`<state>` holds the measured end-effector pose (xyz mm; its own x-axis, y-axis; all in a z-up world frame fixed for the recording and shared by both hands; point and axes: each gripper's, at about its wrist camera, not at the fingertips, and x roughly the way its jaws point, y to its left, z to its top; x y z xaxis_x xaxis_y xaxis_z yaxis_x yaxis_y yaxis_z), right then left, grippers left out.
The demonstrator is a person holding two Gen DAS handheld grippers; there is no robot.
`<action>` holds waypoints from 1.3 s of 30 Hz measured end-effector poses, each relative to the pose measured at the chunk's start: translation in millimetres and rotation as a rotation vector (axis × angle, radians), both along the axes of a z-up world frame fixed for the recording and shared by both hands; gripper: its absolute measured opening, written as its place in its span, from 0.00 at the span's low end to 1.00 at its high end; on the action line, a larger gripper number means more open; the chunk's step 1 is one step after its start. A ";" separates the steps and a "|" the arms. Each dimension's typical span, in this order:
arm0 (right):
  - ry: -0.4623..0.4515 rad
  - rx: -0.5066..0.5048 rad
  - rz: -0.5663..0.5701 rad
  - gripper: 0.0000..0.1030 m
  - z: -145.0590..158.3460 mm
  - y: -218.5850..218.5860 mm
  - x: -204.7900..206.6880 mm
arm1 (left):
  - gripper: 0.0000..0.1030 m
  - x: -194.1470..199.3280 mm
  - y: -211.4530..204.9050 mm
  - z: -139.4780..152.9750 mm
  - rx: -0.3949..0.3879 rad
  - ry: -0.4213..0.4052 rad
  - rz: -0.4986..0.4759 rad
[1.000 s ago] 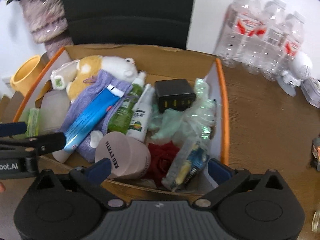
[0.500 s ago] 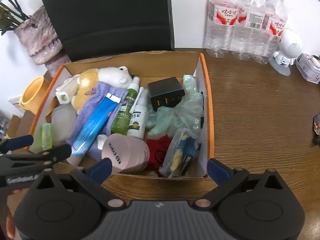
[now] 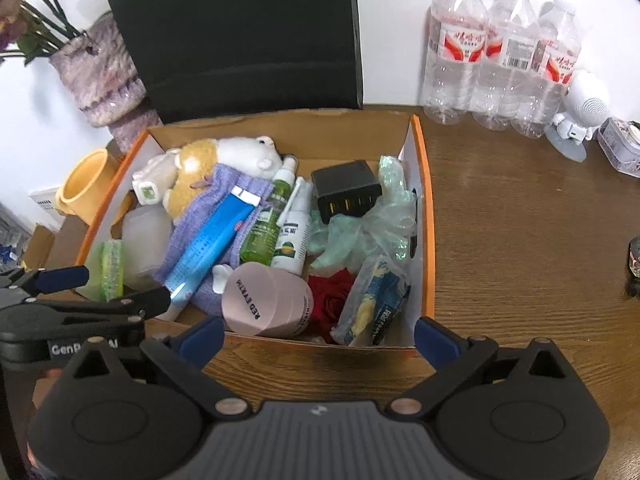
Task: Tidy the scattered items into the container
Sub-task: 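Withdraw both tools from the box back over the table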
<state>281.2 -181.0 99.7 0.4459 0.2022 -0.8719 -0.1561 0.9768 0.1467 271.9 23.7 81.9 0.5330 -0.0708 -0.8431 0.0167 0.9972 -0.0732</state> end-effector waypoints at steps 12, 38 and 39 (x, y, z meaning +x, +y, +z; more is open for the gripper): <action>-0.054 -0.008 0.006 0.99 33.8 -12.2 -85.4 | 1.00 -95.6 -10.1 30.2 0.007 -0.045 -0.019; -0.141 -0.009 0.035 1.00 65.5 -10.6 -238.2 | 1.00 -248.5 -17.4 75.8 0.057 -0.192 -0.005; -0.144 -0.010 0.032 1.00 65.1 -9.8 -240.9 | 1.00 -250.5 -16.9 75.2 0.061 -0.192 -0.007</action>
